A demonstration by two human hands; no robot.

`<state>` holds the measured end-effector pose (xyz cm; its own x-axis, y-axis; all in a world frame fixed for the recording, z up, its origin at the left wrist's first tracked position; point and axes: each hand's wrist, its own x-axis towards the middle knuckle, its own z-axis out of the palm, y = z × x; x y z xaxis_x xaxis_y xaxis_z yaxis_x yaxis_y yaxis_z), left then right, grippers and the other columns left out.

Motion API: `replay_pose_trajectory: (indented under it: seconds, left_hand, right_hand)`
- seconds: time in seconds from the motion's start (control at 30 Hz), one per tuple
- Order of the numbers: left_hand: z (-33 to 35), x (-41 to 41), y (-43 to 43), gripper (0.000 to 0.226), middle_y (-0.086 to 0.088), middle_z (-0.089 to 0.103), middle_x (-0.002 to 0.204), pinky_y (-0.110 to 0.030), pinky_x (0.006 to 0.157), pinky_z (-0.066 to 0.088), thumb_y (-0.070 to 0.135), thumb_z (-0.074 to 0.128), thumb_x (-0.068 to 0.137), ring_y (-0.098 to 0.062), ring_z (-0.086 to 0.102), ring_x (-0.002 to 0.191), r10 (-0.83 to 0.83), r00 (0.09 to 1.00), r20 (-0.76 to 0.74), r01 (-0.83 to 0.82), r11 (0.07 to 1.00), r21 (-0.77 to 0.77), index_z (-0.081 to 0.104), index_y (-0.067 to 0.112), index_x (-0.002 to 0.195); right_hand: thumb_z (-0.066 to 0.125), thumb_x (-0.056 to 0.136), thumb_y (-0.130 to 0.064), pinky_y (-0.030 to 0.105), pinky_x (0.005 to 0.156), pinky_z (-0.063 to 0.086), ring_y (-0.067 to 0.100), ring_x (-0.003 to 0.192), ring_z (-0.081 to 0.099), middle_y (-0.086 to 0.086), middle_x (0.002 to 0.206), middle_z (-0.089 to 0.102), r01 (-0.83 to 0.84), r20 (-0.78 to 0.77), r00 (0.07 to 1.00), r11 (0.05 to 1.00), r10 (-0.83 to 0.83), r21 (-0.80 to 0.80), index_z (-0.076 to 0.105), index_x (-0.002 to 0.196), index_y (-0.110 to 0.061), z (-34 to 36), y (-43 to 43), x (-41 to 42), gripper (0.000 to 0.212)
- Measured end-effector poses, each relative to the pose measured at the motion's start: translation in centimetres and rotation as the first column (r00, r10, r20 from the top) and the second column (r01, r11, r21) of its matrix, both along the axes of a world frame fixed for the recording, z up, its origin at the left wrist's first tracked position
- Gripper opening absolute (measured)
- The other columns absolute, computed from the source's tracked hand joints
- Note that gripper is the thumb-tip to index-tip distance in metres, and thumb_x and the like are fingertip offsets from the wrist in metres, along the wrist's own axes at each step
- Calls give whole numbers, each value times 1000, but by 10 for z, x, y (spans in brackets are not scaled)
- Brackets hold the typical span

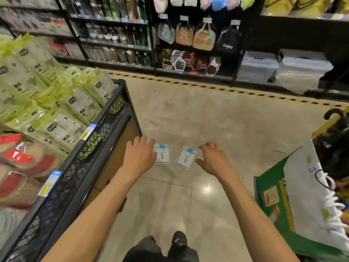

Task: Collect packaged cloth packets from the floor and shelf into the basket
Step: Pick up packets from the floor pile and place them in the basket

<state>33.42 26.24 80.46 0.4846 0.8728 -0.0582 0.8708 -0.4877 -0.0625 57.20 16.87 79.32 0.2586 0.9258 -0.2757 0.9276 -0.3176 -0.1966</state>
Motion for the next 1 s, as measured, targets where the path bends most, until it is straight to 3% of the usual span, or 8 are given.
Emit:
replay_pose_trajectory:
  seconds: [0.37, 0.6, 1.0]
  left_hand:
    - [-39, 51, 122, 48, -8, 52, 138, -43, 97, 39, 40, 48, 99, -29, 46, 128, -8, 998, -62, 2, 996, -93, 46, 21, 143]
    - [-74, 73, 223, 47, -9, 53, 137, -45, 99, 40, 41, 50, 100, -30, 48, 126, -26, 999, -41, 18, 982, -190, 48, 19, 141]
    - [-141, 100, 350, 42, -13, 56, 129, -44, 91, 42, 37, 50, 101, -34, 52, 117, -19, 999, -39, 5, 948, -320, 50, 14, 137]
  right_hand:
    - [57, 96, -41, 42, 105, 35, 31, 136, 37, 9, 150, 37, 39, -38, 998, 996, -42, -77, 41, 146, -17, -21, 116, 52, 57]
    - [56, 97, -41, 41, 104, 37, 29, 135, 38, 9, 150, 38, 144, -41, 988, 980, -151, -140, 42, 146, -18, -45, 198, 73, 56]
    - [54, 98, -35, 43, 100, 39, 33, 131, 40, 14, 145, 40, 239, -79, 960, 933, -269, -270, 41, 145, -13, -124, 299, 100, 54]
